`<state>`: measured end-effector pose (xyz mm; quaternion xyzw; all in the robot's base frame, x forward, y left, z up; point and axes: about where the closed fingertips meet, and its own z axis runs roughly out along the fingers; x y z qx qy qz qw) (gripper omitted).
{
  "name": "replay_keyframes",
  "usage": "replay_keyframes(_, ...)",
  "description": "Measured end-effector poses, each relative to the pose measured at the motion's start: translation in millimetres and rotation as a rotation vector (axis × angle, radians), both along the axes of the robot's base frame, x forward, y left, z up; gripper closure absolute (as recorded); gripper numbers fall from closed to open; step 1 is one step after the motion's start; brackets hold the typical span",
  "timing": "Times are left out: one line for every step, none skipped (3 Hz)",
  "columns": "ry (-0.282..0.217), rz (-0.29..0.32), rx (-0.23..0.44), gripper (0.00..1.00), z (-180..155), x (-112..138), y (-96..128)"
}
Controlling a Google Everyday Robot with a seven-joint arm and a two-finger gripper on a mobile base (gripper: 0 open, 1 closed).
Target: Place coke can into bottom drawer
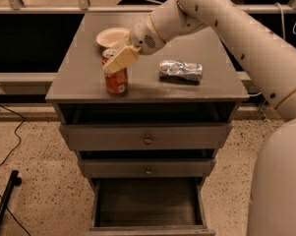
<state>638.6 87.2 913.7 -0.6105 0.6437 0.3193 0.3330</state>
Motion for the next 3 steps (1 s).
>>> replay_keyframes(-0.043,0.061,0.172,0.91,28.3,-48.8,-12.7)
replay_keyframes(-0.149,0.024,0.097,1.00,31.6,-103.3,-55.6)
replay_keyframes(-0.279,-0.067,-0.156,1.00,-21.4,-147.7,-124.0)
